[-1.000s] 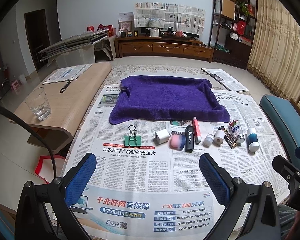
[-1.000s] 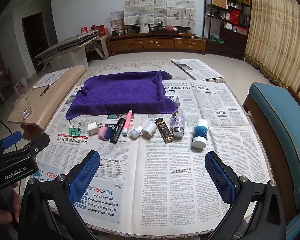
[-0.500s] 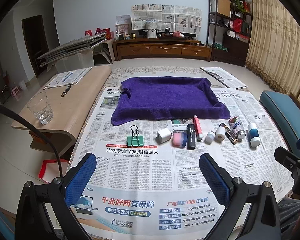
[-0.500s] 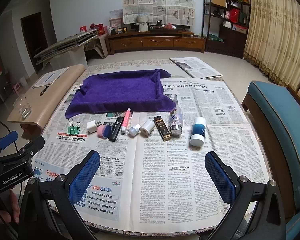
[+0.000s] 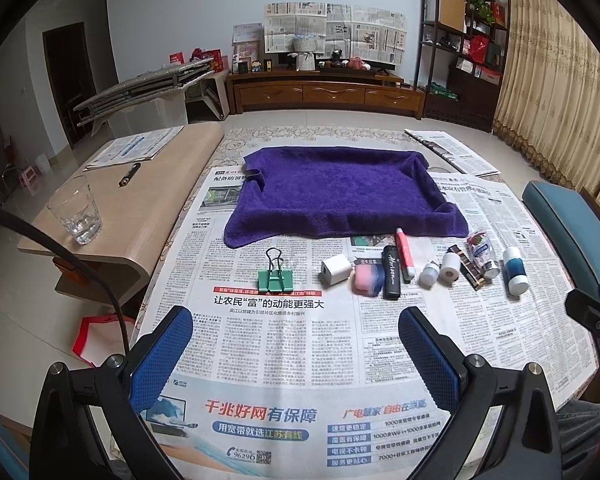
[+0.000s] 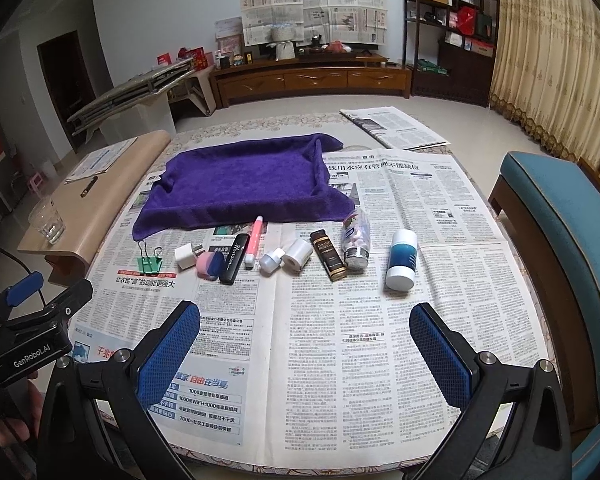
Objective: Organize rigid objects
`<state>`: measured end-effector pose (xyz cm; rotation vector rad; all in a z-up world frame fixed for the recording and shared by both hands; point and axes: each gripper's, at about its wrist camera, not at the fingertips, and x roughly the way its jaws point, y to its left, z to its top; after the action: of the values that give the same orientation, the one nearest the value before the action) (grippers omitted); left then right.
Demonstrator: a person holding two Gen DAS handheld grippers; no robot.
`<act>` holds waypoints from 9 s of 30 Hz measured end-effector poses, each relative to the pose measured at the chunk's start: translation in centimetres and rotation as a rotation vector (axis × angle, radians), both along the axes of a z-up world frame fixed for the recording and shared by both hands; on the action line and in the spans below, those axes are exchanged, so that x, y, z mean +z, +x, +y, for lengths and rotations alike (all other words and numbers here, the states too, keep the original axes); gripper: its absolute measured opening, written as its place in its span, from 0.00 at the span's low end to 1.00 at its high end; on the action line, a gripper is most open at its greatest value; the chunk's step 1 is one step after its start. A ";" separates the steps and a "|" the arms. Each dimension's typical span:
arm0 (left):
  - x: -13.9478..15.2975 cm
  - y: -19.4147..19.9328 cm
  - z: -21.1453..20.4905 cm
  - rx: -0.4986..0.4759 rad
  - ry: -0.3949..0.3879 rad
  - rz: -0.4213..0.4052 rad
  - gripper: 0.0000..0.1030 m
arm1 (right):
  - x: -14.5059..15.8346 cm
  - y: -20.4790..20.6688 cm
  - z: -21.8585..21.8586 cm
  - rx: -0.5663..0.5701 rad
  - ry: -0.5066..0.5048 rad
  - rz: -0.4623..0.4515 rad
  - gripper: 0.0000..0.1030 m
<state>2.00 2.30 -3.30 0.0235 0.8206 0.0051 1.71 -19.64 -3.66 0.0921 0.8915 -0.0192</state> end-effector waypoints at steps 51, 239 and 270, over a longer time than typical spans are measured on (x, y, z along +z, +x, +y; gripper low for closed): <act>-13.2 12.9 3.0 -0.003 -0.036 0.117 0.38 | -15.1 12.0 -10.9 -0.222 -0.053 0.127 0.35; -8.3 14.9 2.3 -0.366 -0.106 0.085 0.25 | -11.2 16.5 -5.9 0.048 0.038 0.108 0.41; -9.9 27.8 3.1 -0.214 -0.136 0.123 0.25 | -13.1 30.8 1.5 0.255 -0.035 0.238 0.41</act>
<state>29.82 5.39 -13.22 -0.0172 0.9361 -0.2560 32.50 -18.15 -16.76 -0.0589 1.1350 0.1957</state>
